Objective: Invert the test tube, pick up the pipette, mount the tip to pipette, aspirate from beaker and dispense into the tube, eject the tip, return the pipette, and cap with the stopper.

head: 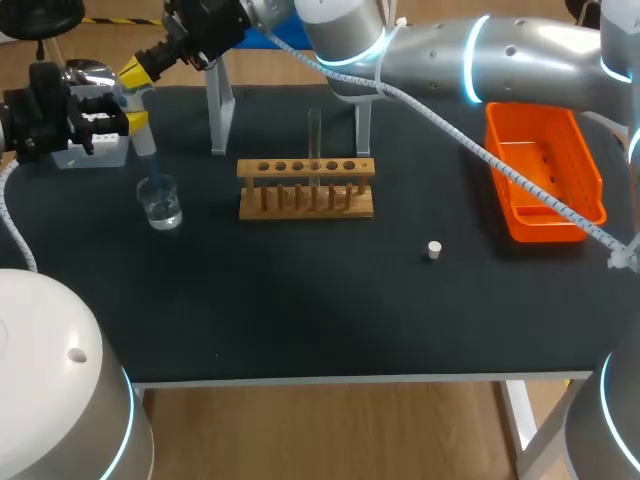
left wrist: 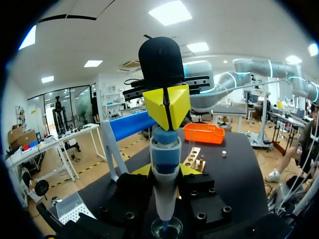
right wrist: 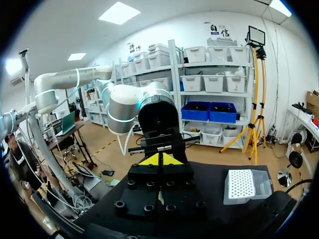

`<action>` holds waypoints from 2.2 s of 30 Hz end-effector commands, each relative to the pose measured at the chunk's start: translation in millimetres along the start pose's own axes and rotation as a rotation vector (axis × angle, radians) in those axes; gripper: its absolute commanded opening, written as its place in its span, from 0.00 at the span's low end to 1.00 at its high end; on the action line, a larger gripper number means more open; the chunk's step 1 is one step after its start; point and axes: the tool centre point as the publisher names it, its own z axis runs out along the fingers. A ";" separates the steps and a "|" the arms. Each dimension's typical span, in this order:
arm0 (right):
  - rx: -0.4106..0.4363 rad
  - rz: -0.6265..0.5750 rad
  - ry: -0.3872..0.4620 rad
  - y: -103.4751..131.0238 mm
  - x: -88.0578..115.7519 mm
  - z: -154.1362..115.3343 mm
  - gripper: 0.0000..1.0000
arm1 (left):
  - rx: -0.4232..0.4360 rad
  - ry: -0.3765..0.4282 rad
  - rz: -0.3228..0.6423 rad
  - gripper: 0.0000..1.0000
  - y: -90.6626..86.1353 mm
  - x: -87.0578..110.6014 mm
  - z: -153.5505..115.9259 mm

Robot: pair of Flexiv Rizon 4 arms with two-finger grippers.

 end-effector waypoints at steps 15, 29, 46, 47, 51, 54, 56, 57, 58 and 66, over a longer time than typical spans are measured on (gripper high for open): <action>-0.027 -0.107 -0.006 33.7 15.2 -19.8 1.00 | 0.001 -0.004 0.001 0.00 -6.3 0.2 -1.1; -0.026 -0.144 -0.070 25.4 67.7 -94.1 1.00 | 0.001 -0.004 0.001 0.00 -6.3 0.2 -1.1; 0.017 -0.125 -0.215 -44.6 125.0 -177.1 1.00 | 0.001 -0.004 0.001 0.00 -6.3 0.2 -1.1; 0.015 -0.125 -0.220 -48.6 126.8 -180.6 1.00 | 0.001 -0.004 0.001 0.00 -6.3 0.2 -1.1; 0.026 -0.118 -0.252 -67.8 131.3 -192.2 1.00 | 0.001 -0.004 0.001 0.00 -6.3 0.2 -1.1; 0.028 -0.109 -0.271 -82.9 134.2 -199.9 1.00 | 0.001 -0.004 0.001 0.00 -6.3 0.2 -1.1; 0.022 -0.107 -0.278 -92.1 136.7 -204.5 1.00 | 0.001 -0.004 0.001 0.00 -6.3 0.2 -1.1; 0.022 -0.108 -0.282 -96.2 138.2 -206.3 1.00 | 0.001 -0.004 0.001 0.00 -6.3 0.2 -1.1; 0.025 -0.108 -0.286 -100.3 139.1 -208.0 1.00 | 0.001 -0.004 0.001 0.00 -6.3 0.2 -1.1; 0.033 -0.100 -0.340 -136.3 144.9 -221.4 1.00 | 0.001 -0.004 0.001 0.00 -6.3 0.2 -1.1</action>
